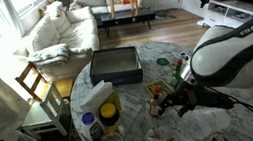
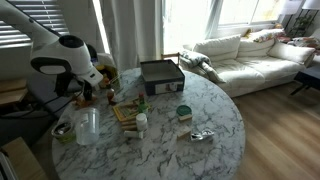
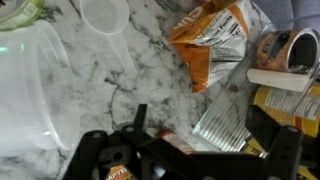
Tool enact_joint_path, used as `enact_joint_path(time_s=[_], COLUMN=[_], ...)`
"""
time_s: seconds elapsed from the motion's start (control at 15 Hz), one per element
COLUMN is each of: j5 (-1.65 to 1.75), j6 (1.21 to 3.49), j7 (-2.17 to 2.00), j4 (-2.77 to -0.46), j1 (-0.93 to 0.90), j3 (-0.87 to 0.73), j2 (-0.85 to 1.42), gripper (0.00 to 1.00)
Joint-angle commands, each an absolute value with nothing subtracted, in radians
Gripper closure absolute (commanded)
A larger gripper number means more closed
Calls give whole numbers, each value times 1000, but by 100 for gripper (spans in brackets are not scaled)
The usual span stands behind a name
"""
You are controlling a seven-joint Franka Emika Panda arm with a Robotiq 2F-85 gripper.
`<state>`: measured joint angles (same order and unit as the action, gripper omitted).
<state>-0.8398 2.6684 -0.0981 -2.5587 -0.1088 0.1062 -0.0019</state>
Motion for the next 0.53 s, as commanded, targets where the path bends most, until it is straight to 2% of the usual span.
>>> enact_joint_path(time_s=[0.0,0.47], j5=[-899,-699], j6=[2621,2584], j7=[-135,-412], j4=[-2536,-2604], j1=[-82,37], j3=[80,-21], j2=[-34,-137], gripper=[0,0])
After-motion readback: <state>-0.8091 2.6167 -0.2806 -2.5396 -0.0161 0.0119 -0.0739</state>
